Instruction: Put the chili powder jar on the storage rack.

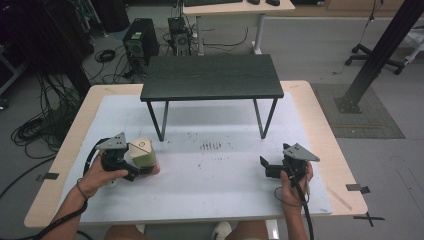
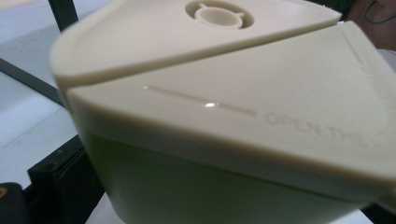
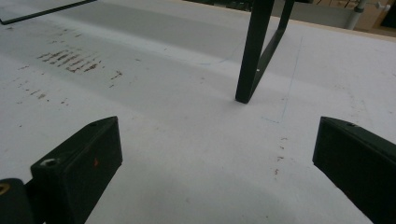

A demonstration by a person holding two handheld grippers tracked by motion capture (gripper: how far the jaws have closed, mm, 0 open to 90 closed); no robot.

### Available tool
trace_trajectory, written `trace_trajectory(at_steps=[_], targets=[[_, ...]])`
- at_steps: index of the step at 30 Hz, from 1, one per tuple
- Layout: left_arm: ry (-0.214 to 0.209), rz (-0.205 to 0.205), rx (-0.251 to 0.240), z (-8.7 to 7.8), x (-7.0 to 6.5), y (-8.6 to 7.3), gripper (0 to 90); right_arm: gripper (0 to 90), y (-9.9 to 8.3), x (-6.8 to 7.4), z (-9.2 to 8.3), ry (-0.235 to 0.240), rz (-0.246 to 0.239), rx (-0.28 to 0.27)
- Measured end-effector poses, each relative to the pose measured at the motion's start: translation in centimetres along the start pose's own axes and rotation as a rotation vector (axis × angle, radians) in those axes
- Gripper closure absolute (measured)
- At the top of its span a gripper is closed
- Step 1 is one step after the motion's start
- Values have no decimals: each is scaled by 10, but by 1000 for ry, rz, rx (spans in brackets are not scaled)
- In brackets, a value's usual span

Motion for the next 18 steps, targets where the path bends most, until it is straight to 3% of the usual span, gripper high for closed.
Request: trace_trajectory(at_steps=[18], targets=[[3, 0, -5, 1, 0, 0, 7, 13, 0, 0, 0, 0, -3, 4]])
Point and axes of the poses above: each handheld gripper's, and its own axes: z roughly forward along the jaws, y roughly out of its top, x roughly to its left, the point moved 2 cm from there along z, roughly forward along the jaws, and after that the axes turned 11 degrees about z, right-handed, at the moved point
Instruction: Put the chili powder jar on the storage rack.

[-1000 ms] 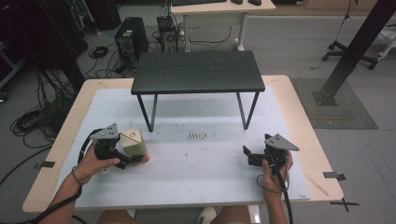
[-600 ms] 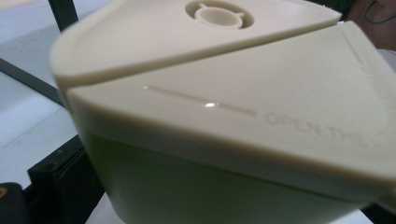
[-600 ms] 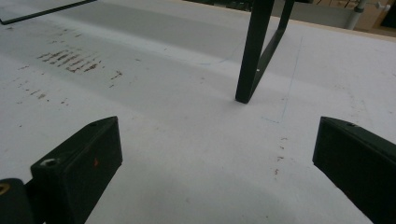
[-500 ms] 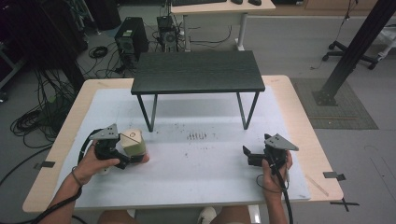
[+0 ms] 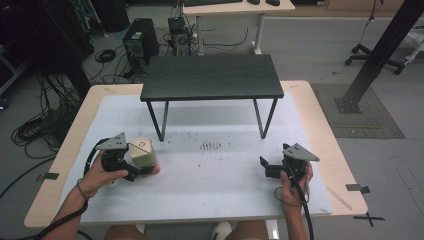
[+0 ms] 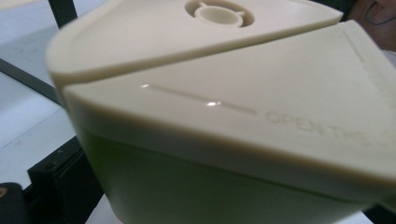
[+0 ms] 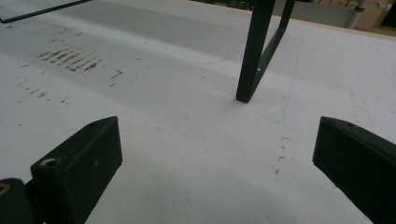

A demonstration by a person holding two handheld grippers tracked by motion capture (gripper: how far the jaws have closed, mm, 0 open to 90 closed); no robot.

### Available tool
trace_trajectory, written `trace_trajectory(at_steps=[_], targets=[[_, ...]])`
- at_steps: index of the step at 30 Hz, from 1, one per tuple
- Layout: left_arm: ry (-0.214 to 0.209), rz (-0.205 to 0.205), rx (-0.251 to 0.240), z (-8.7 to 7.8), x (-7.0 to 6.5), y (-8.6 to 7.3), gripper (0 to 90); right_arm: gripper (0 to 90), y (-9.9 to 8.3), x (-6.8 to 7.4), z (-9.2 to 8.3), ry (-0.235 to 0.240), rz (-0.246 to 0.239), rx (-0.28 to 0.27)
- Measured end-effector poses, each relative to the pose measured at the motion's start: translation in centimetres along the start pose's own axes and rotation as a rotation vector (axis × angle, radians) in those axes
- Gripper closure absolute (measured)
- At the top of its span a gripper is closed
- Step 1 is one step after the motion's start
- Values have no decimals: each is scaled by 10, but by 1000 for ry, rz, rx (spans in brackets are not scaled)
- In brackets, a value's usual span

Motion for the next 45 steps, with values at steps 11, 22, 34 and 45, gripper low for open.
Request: trace_trajectory(at_steps=[11, 22, 34, 45], targets=[[-3, 1, 6, 2, -1, -1, 7, 13, 0, 0, 0, 0, 2, 1], [-5, 6, 6, 3, -1, 1, 7, 13, 0, 0, 0, -1, 5, 0], [-5, 2, 6, 5, -1, 0, 7, 13, 0, 0, 0, 0, 7, -3], [-2, 0, 4, 4, 0, 0, 7, 13, 0, 0, 0, 0, 5, -1]])
Point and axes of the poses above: each handheld gripper's, and its own axes: z roughly forward along the jaws, y roughly out of its top, x roughly to its left, the point moved 2 cm from there along z, roughly forward along the jaws, and after that the axes turned 11 degrees about z, right-handed, at the moved point
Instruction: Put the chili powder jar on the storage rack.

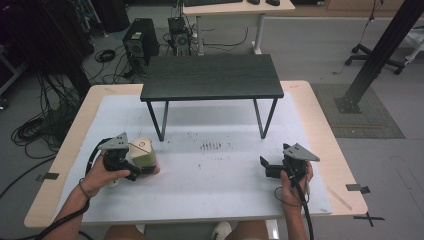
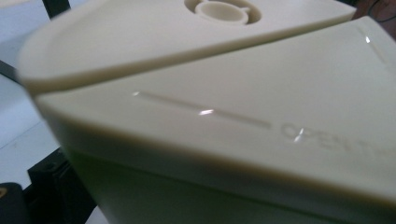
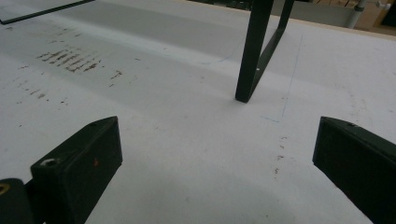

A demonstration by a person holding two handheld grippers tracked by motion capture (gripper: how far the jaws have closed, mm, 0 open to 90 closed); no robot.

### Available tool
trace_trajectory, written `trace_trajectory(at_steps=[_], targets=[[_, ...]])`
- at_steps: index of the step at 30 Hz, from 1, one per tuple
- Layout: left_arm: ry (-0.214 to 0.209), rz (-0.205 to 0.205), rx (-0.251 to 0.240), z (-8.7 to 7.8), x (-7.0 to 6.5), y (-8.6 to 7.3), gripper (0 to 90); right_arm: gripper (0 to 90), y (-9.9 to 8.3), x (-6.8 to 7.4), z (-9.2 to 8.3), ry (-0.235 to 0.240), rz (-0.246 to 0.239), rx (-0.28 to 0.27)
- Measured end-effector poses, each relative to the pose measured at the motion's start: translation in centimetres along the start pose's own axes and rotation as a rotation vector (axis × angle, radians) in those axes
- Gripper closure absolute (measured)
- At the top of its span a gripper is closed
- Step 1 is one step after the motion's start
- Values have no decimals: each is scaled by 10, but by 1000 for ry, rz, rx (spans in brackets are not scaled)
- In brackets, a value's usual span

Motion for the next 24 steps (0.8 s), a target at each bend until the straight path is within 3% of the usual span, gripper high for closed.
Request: trace_trajectory(at_steps=[24], targets=[[2, -1, -2, 0, 0, -2, 10, 13, 0, 0, 1, 0, -3, 7]])
Point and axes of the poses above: each handheld gripper's, and its own axes: z roughly forward along the jaws, y roughly out of its top, x roughly to its left, the point moved 2 cm from there along z, roughly forward along the jaws, and after that the axes turned 11 degrees about z, right-handed, at the moved point
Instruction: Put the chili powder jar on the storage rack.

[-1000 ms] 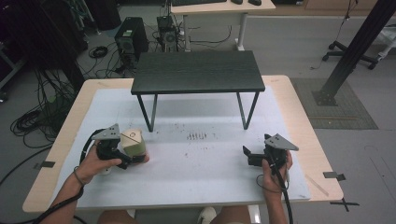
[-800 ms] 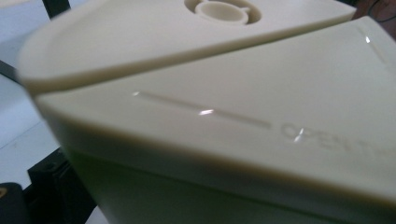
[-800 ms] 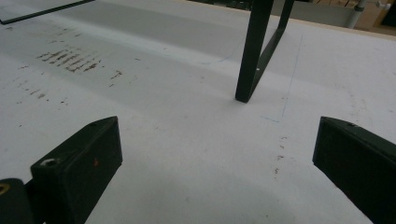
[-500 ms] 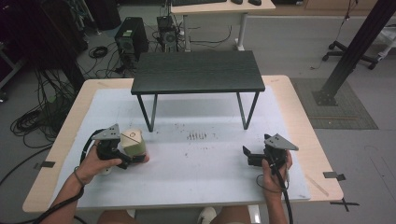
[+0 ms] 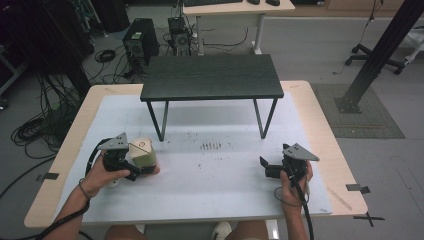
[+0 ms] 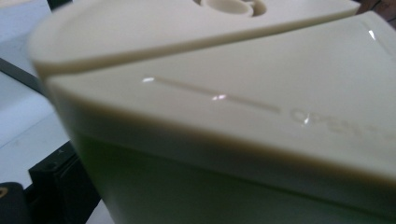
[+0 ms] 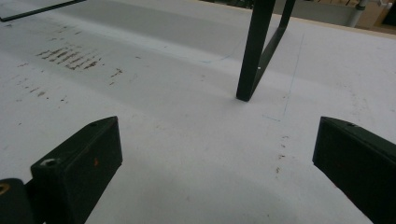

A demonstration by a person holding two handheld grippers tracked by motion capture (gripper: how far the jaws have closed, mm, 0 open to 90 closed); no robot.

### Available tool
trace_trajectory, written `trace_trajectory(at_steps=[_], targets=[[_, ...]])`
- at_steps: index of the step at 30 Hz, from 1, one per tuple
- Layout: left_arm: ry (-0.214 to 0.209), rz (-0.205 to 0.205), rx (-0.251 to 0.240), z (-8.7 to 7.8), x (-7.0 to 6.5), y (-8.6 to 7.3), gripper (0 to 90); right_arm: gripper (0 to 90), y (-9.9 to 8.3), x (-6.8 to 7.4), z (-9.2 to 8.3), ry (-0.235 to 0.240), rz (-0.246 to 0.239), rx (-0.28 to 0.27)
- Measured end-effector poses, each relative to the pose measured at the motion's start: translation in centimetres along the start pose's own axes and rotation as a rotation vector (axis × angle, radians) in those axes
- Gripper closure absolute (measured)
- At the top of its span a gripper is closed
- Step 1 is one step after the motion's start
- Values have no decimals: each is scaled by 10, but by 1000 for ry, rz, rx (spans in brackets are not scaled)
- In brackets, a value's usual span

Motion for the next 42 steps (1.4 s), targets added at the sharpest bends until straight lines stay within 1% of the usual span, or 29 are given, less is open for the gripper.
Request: trace_trajectory(at_steps=[9, 19, 28, 33, 35, 37, 38, 39, 40, 42], targets=[[-3, 5, 3, 0, 0, 1, 13, 13, 0, 0, 0, 0, 0, -1], [4, 4, 5, 0, -1, -1, 24, 13, 0, 0, 0, 2, -1, 2], [5, 2, -2, 0, 1, -2, 39, 13, 0, 0, 1, 0, -2, 5], [13, 9, -10, 0, 0, -3, 80, 13, 0, 0, 1, -1, -3, 6], [20, 12, -9, -1, 0, -4, 113, 13, 0, 0, 1, 0, -3, 7], [21, 15, -12, -2, 1, -6, 167, 13, 0, 0, 1, -1, -4, 10], [30, 17, -13, -2, 1, -7, 192, 13, 0, 0, 1, -1, -5, 11], [30, 17, -13, -2, 1, -7, 210, 13, 0, 0, 1, -1, -5, 11], [38, 15, -18, -3, 1, -7, 220, 13, 0, 0, 1, -1, -5, 11], [39, 17, -20, -4, 1, -8, 236, 13, 0, 0, 1, -2, -5, 10]])
Point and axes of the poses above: each handheld gripper's, and its own axes: z roughly forward along the jaws, y roughly out of its top, x roughly to its left, the point moved 2 cm from there along z, roughly forward along the jaws, and after that the axes turned 11 degrees about z, right-handed, at the moved point
